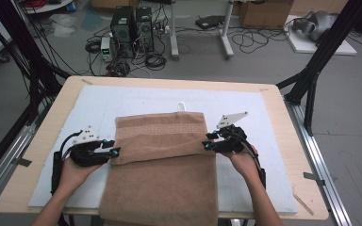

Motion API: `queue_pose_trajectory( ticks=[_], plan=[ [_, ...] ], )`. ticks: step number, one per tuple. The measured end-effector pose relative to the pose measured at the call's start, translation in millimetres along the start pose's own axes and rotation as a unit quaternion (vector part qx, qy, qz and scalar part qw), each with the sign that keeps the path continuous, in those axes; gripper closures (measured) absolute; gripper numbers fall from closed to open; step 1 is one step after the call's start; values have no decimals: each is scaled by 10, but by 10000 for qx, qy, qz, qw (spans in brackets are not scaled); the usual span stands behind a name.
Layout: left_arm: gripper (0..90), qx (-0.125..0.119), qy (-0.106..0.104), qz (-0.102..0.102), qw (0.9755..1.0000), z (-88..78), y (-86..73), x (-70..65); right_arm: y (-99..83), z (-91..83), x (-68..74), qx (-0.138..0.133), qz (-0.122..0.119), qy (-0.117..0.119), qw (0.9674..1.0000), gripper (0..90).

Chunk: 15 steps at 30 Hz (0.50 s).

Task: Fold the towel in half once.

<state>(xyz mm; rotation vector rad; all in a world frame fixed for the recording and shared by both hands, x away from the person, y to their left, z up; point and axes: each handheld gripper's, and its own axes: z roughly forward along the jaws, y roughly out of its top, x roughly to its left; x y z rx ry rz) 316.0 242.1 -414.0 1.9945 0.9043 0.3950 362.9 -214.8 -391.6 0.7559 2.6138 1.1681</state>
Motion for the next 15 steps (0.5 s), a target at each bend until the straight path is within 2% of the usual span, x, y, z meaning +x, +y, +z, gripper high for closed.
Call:
queue_pose_trajectory(
  ticks=[1, 2, 3, 5, 6, 7, 9, 10, 12, 15],
  plan=[
    [565, 66, 42, 41, 10000, 29, 24, 14, 9, 16, -21, -14, 60, 24, 10000, 505],
    [560, 89, -16, 7, 10000, 64, 35, 21, 2, 43, -39, -65, 106, 90, 9999, 483],
    [553, 158, -130, -29, 9998, 105, 35, 23, -9, 74, -55, 26, 145, 156, 9998, 475],
    [551, 503, -335, 13, 9982, 198, 18, 1, -47, 145, -71, 230, 249, 330, 9989, 480],
    [560, 650, -411, 99, 9970, 238, 3, -21, -69, 170, -67, 308, 255, 396, 9984, 532],
    [599, 756, -437, 209, 9960, 265, -15, -48, -92, 187, -56, 361, 215, 506, 9978, 624],
    [676, 806, -472, 321, 9951, 294, -40, -83, -134, 202, -22, 520, 97, 720, 9960, 786],
    [728, 786, -497, 368, 9950, 293, -45, -89, -151, 202, 9, 580, -8, 745, 9955, 812],
    [807, 780, -540, 346, 9949, 281, -44, -81, -177, 187, 71, 635, -65, 796, 9948, 821],
    [830, 719, -514, 380, 9954, 237, -43, -85, -235, 145, 174, 589, -126, 835, 9947, 826]
  ],
)
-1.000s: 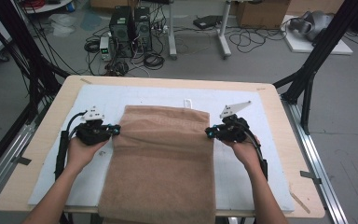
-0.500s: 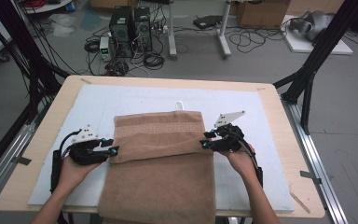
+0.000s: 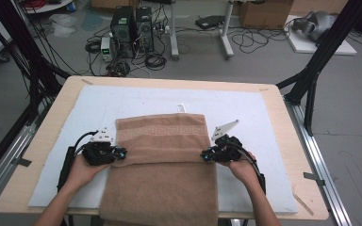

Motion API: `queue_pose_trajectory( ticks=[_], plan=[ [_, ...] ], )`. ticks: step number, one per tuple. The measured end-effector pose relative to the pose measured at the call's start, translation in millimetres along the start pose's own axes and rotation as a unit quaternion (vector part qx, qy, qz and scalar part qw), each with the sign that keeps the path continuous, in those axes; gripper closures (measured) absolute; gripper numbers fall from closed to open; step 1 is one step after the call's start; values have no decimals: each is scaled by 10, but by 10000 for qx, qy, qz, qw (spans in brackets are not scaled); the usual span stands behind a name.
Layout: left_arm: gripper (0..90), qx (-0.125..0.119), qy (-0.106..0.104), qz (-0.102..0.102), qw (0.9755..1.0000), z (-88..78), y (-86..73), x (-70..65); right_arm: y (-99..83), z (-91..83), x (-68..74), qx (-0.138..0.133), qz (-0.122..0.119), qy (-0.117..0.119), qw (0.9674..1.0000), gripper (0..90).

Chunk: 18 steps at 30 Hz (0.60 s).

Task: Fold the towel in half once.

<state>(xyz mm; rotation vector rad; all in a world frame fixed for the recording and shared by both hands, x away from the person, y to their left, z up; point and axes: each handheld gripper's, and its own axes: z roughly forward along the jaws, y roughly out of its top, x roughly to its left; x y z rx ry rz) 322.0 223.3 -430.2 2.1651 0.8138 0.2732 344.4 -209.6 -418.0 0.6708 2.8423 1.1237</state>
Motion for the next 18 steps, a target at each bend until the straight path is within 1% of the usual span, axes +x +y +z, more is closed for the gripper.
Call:
queue_pose_trajectory(
  ticks=[1, 3, 4, 5, 6, 7, 9, 10, 11, 12, 13, 14, 15, 16, 17, 18],
  plan=[
    [831, -32, -17, 20, 10000, -21, -1, -10, -27, -2, 31, -1, -28, 38, 10000, 827],
    [828, -108, -74, 74, 9999, -76, -6, -40, -77, 6, 95, 5, -3, 126, 9999, 823],
    [816, -144, -114, 72, 9998, -105, -5, -46, -93, 13, 117, 3, -46, 166, 9999, 803],
    [779, -198, -107, 56, 9997, -134, 2, -43, -95, 17, 126, 43, -87, 218, 9997, 759],
    [725, -274, -66, 7, 9996, -157, 13, -33, -82, 6, 133, 46, -75, 206, 9997, 694],
    [673, -345, -45, -45, 9994, -178, 31, -12, -57, -22, 121, -37, -60, 140, 9999, 637],
    [619, -463, 68, -180, 9987, -201, 76, 49, 16, -105, 70, -364, 61, 107, 9993, 588],
    [593, -467, 168, -230, 9985, -198, 105, 89, 59, -143, 34, -505, 76, -14, 9987, 546],
    [586, -448, 241, -308, 9982, -182, 137, 130, 105, -165, -7, -566, 125, -151, 9982, 532],
    [580, -467, 315, -380, 9977, -161, 167, 173, 145, -173, -56, -571, 160, -301, 9978, 519],
    [564, -542, 336, -497, 9967, -132, 196, 218, 180, -167, -112, -576, 228, -434, 9971, 493],
    [559, -610, 365, -608, 9956, -101, 223, 261, 209, -146, -173, -558, 338, -568, 9963, 484],
    [559, -684, 462, -665, 9944, -61, 247, 296, 234, -114, -235, -527, 387, -660, 9957, 478],
    [562, -655, 557, -716, 9937, -16, 271, 333, 253, -80, -292, -516, 452, -752, 9948, 468],
    [561, -522, 656, -720, 9939, 34, 297, 370, 267, -39, -346, -517, 509, -861, 9936, 468],
    [560, -411, 761, -724, 9936, 85, 319, 405, 282, 4, -401, -462, 535, -930, 9932, 468]
  ],
)
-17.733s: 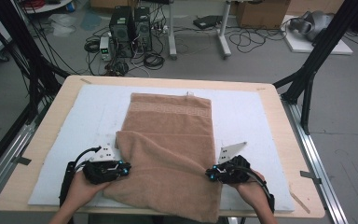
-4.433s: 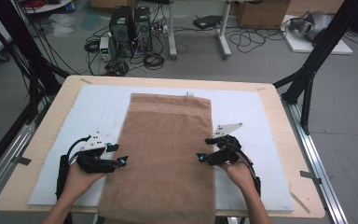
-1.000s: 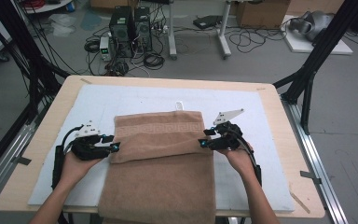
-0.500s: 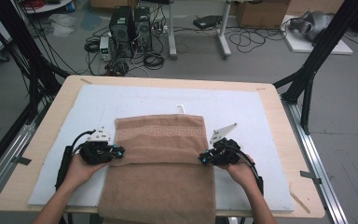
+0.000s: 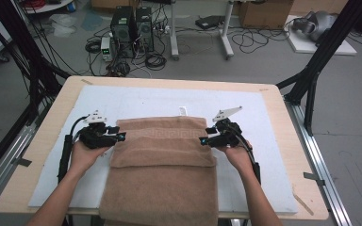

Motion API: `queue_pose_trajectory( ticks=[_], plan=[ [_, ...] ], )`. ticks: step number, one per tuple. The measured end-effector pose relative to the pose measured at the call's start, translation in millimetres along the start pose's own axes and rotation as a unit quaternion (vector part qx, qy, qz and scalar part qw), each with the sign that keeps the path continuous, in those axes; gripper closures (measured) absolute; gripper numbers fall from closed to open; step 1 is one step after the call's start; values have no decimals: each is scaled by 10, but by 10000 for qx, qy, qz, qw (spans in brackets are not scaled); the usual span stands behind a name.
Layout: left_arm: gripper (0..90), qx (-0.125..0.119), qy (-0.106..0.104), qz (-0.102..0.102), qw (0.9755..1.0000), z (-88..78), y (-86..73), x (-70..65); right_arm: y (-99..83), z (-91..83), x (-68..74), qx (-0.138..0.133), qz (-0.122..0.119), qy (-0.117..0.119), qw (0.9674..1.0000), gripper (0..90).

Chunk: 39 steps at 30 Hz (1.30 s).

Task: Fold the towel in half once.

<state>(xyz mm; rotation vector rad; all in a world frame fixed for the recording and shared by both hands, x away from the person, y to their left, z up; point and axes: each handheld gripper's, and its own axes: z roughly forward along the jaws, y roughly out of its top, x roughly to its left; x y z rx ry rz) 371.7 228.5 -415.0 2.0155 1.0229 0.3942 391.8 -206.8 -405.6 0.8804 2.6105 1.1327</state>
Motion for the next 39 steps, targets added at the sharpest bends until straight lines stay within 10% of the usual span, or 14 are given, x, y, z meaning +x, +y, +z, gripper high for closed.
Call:
queue_pose_trajectory(
  ticks=[6, 11, 15, 21, 29, 34, 38, 39],
  plan=[
    [540, 553, 267, -22, 9981, 269, -42, 83, 3, 258, -224, 146, 257, -411, 9987, 471],
    [643, 566, 425, 246, 9972, 312, -52, 34, -56, 376, -252, 303, 348, -512, 9976, 522],
    [795, 615, 418, 321, 9967, 308, -38, -2, -39, 357, -265, 411, 400, -87, 9983, 827],
    [851, 434, 199, 235, 9986, 161, -4, -2, 16, 277, -181, 515, 87, 48, 9986, 834],
    [850, -235, -285, 296, 9989, -394, 35, -98, 92, -325, 95, -117, -298, 681, 9972, 832],
    [851, -372, -862, 745, 9928, -870, -172, -366, -62, -706, 548, -317, -898, 973, 9907, 830],
    [794, -427, -1803, 1122, 9763, -1211, -395, -587, -255, -1001, 899, -445, -1284, 1564, 9783, 734],
    [726, -466, -1822, 1155, 9753, -1251, -419, -620, -279, -1042, 938, -476, -1294, 1515, 9788, 687]
  ],
)
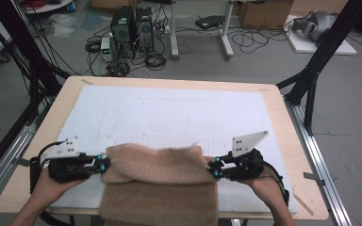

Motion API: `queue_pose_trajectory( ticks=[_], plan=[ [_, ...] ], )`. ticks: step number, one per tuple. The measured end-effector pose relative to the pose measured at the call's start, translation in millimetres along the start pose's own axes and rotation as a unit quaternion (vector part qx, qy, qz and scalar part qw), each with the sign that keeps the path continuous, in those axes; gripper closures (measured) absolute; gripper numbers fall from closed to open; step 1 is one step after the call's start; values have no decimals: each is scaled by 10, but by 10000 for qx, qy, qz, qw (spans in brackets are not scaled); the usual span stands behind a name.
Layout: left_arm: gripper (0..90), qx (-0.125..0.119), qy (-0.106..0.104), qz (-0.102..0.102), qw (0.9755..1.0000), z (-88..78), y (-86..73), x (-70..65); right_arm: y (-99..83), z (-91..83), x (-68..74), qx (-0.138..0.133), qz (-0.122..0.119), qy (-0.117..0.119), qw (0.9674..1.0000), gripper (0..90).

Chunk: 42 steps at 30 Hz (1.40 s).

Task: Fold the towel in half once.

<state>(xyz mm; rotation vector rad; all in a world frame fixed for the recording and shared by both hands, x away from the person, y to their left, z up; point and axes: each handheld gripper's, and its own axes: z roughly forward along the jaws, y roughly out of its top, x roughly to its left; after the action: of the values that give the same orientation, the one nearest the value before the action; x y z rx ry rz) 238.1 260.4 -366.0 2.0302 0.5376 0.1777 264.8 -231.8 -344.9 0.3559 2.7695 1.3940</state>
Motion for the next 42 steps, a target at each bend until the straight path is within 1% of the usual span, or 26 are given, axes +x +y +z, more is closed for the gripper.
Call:
queue_pose_trajectory(
  ticks=[1, 2, 4, 6, 8, 9, 10, 11, 12, 13, 15, 17, 20, 22, 23, 24, 26, 28, 29, 31, 32, 33, 35, 37, 40, 42],
  plan=[
    [656, -21, 12, 23, 10000, -13, 1, -17, -7, -19, 19, -11, 16, -26, 10000, 667],
    [632, -41, -16, -16, 10000, -13, 6, -12, -17, -20, 10, -14, 43, -10, 10000, 649],
    [615, -73, 56, -29, 10000, 2, 16, 35, -46, 30, -72, 111, 122, -176, 9997, 597],
    [593, -91, 322, -78, 9994, 58, 10, 107, -85, 115, -199, 250, 323, -293, 9987, 567],
    [578, -58, 610, -218, 9979, 140, -14, 207, -128, 206, -326, 305, 432, -441, 9976, 540],
    [576, -34, 742, -238, 9970, 182, -30, 260, -150, 246, -388, 341, 491, -510, 9969, 527],
    [576, 46, 916, -249, 9955, 229, -45, 314, -176, 284, -453, 362, 535, -608, 9961, 513],
    [577, 88, 1035, -340, 9940, 272, -58, 351, -206, 316, -511, 363, 640, -679, 9950, 512],
    [577, 199, 1144, -399, 9924, 337, -83, 421, -230, 342, -546, 333, 753, -680, 9943, 510],
    [579, 295, 1223, -434, 9911, 392, -109, 472, -275, 386, -604, 345, 784, -725, 9937, 503],
    [569, 480, 1280, -567, 9890, 505, -161, 553, -343, 452, -663, 415, 888, -797, 9920, 488],
    [543, 664, 1335, -597, 9870, 602, -196, 600, -405, 506, -694, 465, 1019, -778, 9907, 466],
    [513, 890, 1271, -569, 9863, 722, -224, 624, -477, 569, -693, 511, 1053, -793, 9900, 435],
    [468, 1053, 1194, -515, 9859, 802, -238, 628, -522, 603, -690, 572, 1111, -794, 9890, 418],
    [451, 1197, 1212, -510, 9841, 840, -248, 630, -547, 620, -689, 580, 1139, -769, 9888, 416],
    [441, 1246, 1195, -555, 9834, 868, -259, 638, -571, 634, -684, 617, 1185, -761, 9881, 417],
    [453, 1235, 1112, -675, 9838, 865, -258, 664, -616, 674, -683, 672, 1220, -711, 9877, 435],
    [527, 1205, 992, -741, 9850, 849, -261, 671, -639, 676, -671, 576, 1183, -783, 9882, 492],
    [600, 1205, 921, -761, 9855, 844, -259, 669, -644, 673, -672, 548, 1251, -714, 9881, 557],
    [704, 1218, 834, -727, 9864, 853, -248, 646, -638, 679, -679, 554, 1228, -502, 9896, 695],
    [743, 1218, 854, -681, 9865, 859, -238, 629, -624, 688, -675, 592, 1199, -425, 9901, 759],
    [764, 1248, 889, -628, 9862, 860, -227, 619, -605, 699, -670, 628, 1144, -360, 9908, 781],
    [784, 1202, 976, -620, 9860, 858, -212, 608, -551, 696, -678, 773, 1021, -358, 9911, 802],
    [790, 1112, 1066, -649, 9859, 843, -186, 627, -489, 673, -691, 788, 959, -457, 9912, 811],
    [793, 942, 1242, -690, 9854, 820, -93, 686, -379, 618, -754, 672, 898, -669, 9914, 813],
    [795, 862, 1385, -700, 9841, 810, 2, 751, -291, 574, -836, 642, 864, -838, 9907, 815]
  ],
)
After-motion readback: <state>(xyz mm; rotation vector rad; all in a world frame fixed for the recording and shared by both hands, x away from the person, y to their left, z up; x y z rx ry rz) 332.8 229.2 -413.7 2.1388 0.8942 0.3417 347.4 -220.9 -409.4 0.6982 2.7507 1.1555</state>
